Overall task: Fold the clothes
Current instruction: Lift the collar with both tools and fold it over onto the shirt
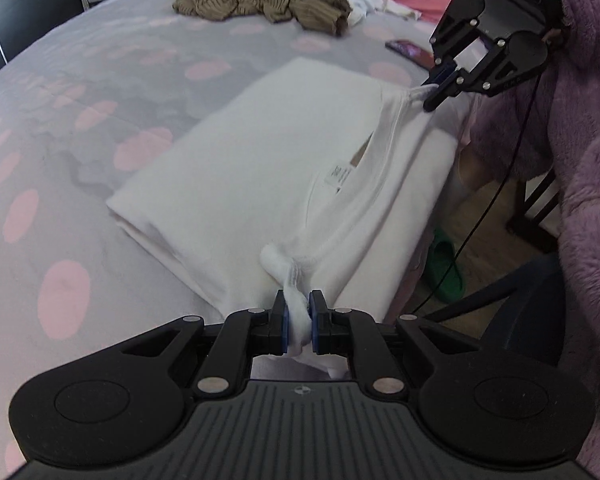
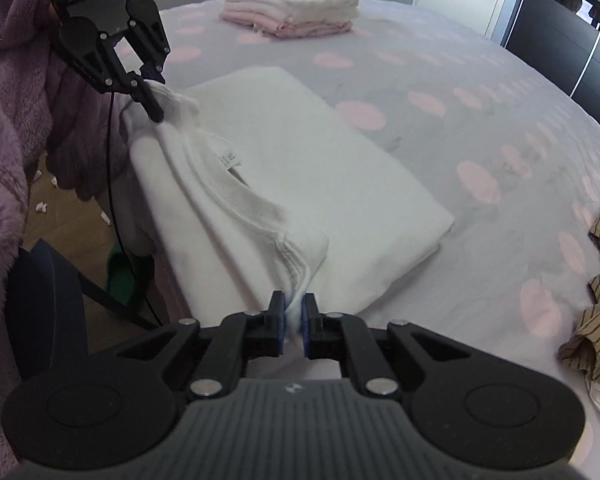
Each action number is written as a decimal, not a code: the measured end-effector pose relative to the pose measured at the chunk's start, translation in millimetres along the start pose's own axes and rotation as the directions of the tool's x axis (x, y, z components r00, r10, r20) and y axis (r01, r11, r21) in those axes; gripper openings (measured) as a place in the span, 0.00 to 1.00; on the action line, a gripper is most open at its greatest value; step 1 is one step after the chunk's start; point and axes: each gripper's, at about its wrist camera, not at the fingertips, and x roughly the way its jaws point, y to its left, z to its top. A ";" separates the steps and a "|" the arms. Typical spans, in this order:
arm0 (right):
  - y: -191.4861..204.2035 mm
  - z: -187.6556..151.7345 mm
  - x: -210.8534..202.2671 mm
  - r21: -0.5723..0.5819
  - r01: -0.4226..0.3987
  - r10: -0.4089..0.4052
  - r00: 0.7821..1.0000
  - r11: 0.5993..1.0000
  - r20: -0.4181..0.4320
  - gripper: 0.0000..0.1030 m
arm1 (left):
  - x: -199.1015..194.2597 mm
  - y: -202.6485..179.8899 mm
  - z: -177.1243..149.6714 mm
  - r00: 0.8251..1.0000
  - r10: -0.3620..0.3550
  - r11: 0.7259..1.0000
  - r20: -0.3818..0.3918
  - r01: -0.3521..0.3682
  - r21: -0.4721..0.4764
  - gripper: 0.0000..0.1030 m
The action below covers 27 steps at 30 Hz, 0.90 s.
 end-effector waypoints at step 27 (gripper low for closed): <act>21.9 2.8 23.8 0.068 -0.248 0.250 0.967 0.966 -0.036 0.37 | 0.1 -45.4 -0.1 0.994 -0.107 0.983 -0.012 0.107 0.151 0.17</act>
